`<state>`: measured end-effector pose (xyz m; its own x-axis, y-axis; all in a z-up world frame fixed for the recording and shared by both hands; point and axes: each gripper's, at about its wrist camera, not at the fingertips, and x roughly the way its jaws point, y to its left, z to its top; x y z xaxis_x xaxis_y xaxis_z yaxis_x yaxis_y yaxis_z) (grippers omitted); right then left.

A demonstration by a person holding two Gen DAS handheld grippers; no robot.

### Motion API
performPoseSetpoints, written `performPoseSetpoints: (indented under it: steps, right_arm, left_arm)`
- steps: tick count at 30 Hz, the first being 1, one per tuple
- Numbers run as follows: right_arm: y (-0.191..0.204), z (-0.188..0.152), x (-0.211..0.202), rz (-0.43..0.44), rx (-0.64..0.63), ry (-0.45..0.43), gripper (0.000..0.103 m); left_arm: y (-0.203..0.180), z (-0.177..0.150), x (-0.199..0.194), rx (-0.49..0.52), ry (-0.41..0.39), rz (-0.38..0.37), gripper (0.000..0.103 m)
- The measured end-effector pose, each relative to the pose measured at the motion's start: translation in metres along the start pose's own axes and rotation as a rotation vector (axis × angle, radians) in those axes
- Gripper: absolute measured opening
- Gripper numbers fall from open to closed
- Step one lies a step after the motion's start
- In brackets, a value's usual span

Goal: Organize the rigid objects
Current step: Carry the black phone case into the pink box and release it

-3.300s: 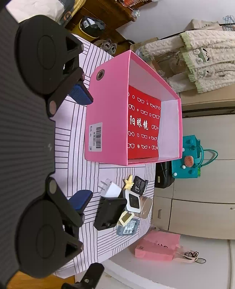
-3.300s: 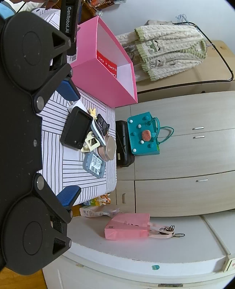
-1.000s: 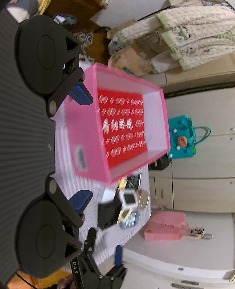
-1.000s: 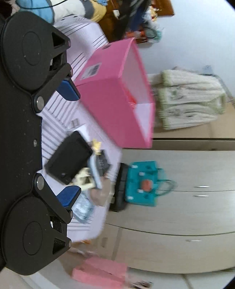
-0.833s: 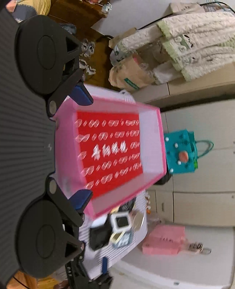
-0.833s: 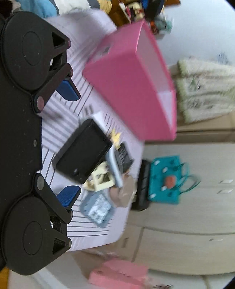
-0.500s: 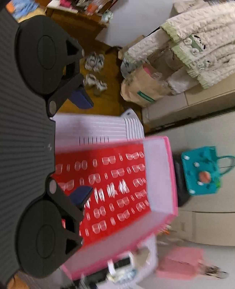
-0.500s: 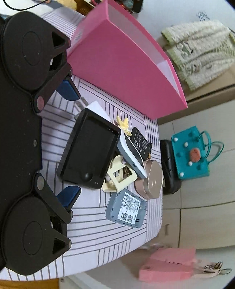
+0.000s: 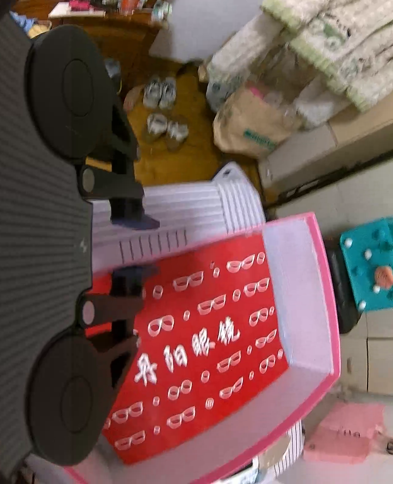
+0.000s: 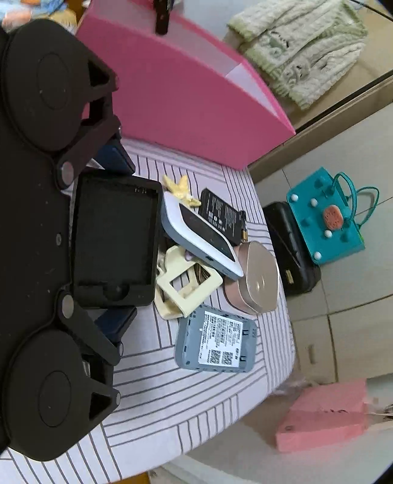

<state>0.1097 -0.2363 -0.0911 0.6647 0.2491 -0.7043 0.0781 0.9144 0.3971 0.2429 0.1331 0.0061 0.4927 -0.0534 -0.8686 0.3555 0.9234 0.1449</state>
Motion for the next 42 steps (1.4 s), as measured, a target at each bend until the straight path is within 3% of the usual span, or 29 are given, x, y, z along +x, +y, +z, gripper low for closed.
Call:
performPoseSetpoints:
  steps: [5,9,15,18,22,27,29,32,35,42]
  right_arm:
    - [0.01,0.005,-0.025,-0.01,-0.076,-0.039,0.094]
    - [0.035,0.022,-0.051,0.012,-0.194,-0.096,0.094]
    - [0.092,0.071,-0.06,0.211,-0.372,-0.123,0.094]
    - [0.122,0.095,-0.033,0.282,-0.443,-0.049,0.094]
    - [0.16,0.124,0.021,0.322,-0.479,0.112,0.094]
    - [0.194,0.128,0.081,0.312,-0.511,0.275,0.094]
    - [0.203,0.124,0.096,0.296,-0.52,0.316,0.094]
    - [0.225,0.121,0.11,0.218,-0.603,0.298,0.094]
    - [0.239,0.124,0.13,0.23,-0.602,0.382,0.094]
    - [0.248,0.113,0.171,0.178,-0.625,0.476,0.095]
  left_arm:
    - [-0.004,0.0,0.002,-0.001,-0.006,-0.018,0.007]
    - [-0.008,-0.002,0.001,-0.005,-0.013,-0.009,0.007]
    - [-0.008,-0.003,-0.001,-0.009,-0.024,0.002,0.006]
    - [-0.01,-0.004,-0.002,-0.001,-0.036,0.01,0.006]
    - [-0.008,-0.004,-0.003,-0.008,-0.034,0.002,0.006]
    - [-0.01,-0.005,-0.004,0.004,-0.034,0.0,0.006]
    - [-0.008,-0.004,-0.003,-0.001,-0.038,-0.008,0.006]
    - [-0.006,-0.004,-0.003,-0.002,-0.04,-0.016,0.006]
    - [-0.006,-0.004,-0.003,-0.004,-0.039,-0.024,0.006]
    - [-0.009,-0.004,-0.003,-0.002,-0.038,-0.038,0.007]
